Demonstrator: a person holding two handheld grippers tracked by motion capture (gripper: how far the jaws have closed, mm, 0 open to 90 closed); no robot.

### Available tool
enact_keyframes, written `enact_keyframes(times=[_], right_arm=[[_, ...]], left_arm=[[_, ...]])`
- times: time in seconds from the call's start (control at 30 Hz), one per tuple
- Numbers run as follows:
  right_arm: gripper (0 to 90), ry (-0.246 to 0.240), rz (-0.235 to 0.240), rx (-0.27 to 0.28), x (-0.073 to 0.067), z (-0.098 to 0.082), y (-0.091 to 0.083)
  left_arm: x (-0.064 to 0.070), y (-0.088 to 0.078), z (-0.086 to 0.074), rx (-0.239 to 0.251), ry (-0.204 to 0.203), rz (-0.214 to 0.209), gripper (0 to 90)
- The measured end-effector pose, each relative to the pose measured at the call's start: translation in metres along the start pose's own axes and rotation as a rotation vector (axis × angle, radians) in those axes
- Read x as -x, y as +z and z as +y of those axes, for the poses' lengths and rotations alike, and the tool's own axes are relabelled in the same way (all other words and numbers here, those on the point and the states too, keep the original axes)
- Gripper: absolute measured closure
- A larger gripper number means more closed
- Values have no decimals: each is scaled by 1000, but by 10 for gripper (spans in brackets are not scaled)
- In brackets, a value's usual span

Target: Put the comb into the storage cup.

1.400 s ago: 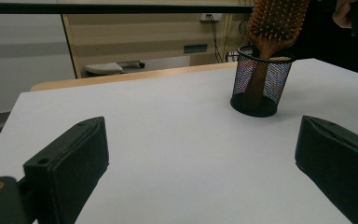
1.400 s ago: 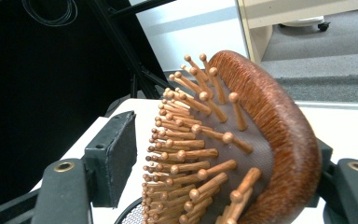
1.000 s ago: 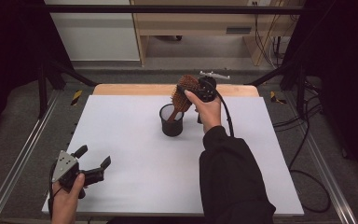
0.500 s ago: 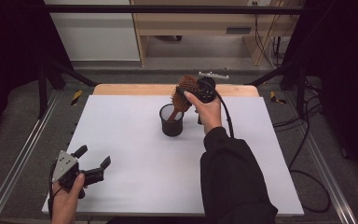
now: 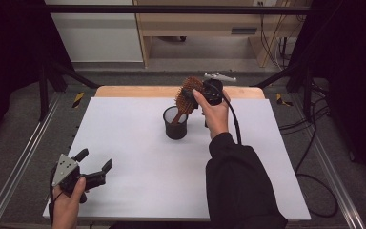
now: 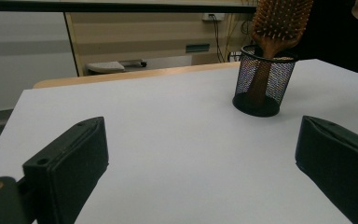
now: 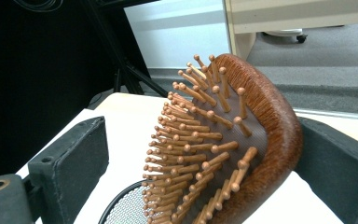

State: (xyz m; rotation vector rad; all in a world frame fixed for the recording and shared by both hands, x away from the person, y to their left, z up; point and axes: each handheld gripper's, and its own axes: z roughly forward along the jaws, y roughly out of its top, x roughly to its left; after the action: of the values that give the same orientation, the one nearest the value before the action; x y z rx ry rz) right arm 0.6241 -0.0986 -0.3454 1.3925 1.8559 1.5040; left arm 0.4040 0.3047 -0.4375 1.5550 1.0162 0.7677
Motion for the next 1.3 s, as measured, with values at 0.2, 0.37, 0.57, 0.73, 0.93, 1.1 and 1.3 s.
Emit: enact_keyframes(times=[0.2, 0.37, 0.57, 0.73, 0.93, 1.1, 1.3], right_arm=[[78, -3, -14, 17, -1, 0, -9], [89, -13, -16, 22, -1, 0, -16], [93, -54, -24, 36, -2, -2, -24], [91, -96, -49, 68, -5, -4, -29], [67, -104, -73, 132, -4, -5, -34], [73, -130, -90, 161, -6, -5, -38], [59, -143, -102, 171, -5, -6, -41]], left_arm=[[1, 1, 0, -4, 7, -1, 29], [2, 1, 0, -3, 5, -4, 29], [1, 1, 0, 0, 0, -5, 29], [1, 1, 0, 1, 0, -7, 29], [1, 1, 0, -1, -2, -4, 29], [1, 2, 0, -3, 3, 2, 29], [2, 2, 0, -3, 8, 0, 29]])
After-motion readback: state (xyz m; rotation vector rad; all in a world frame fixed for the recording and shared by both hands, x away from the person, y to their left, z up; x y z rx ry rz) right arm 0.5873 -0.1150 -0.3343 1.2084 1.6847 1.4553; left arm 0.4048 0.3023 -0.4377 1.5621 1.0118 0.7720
